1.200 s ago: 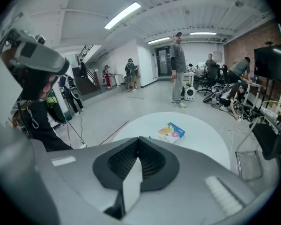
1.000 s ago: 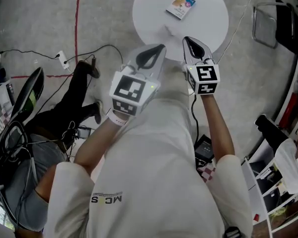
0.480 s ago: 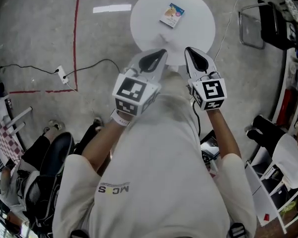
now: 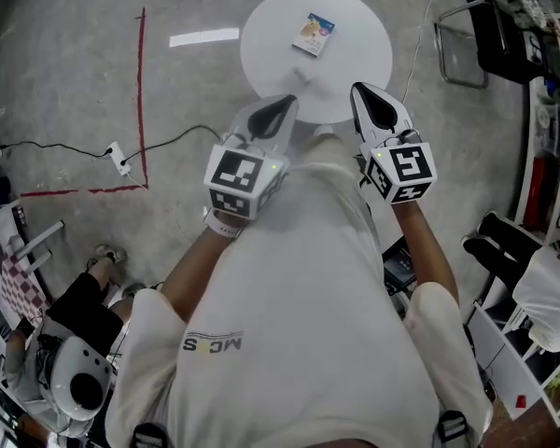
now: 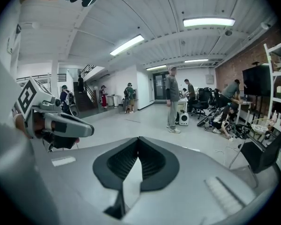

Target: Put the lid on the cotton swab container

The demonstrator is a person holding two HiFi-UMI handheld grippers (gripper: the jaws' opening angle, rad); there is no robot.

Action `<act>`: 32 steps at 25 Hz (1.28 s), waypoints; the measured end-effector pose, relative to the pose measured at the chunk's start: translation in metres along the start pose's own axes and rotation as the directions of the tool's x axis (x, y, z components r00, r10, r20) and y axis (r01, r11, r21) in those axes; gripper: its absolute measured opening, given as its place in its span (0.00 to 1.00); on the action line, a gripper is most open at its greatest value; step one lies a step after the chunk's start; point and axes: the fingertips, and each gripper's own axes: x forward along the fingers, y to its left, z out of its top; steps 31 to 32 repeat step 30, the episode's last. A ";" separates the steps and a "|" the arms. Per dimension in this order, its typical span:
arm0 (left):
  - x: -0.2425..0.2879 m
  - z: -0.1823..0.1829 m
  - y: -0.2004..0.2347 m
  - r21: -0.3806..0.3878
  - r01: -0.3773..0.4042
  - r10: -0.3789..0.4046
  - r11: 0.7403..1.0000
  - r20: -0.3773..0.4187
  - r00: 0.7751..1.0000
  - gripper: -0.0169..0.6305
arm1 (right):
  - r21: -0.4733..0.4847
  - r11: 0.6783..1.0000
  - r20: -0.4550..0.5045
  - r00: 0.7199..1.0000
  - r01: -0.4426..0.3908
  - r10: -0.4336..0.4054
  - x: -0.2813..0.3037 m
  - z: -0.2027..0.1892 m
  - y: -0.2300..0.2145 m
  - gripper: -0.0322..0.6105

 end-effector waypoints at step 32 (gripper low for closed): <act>0.002 -0.002 0.012 -0.003 0.025 -0.025 1.000 -0.001 1.000 0.03 | 0.037 0.996 -0.037 0.996 -0.085 0.086 0.006 0.002 0.028 0.05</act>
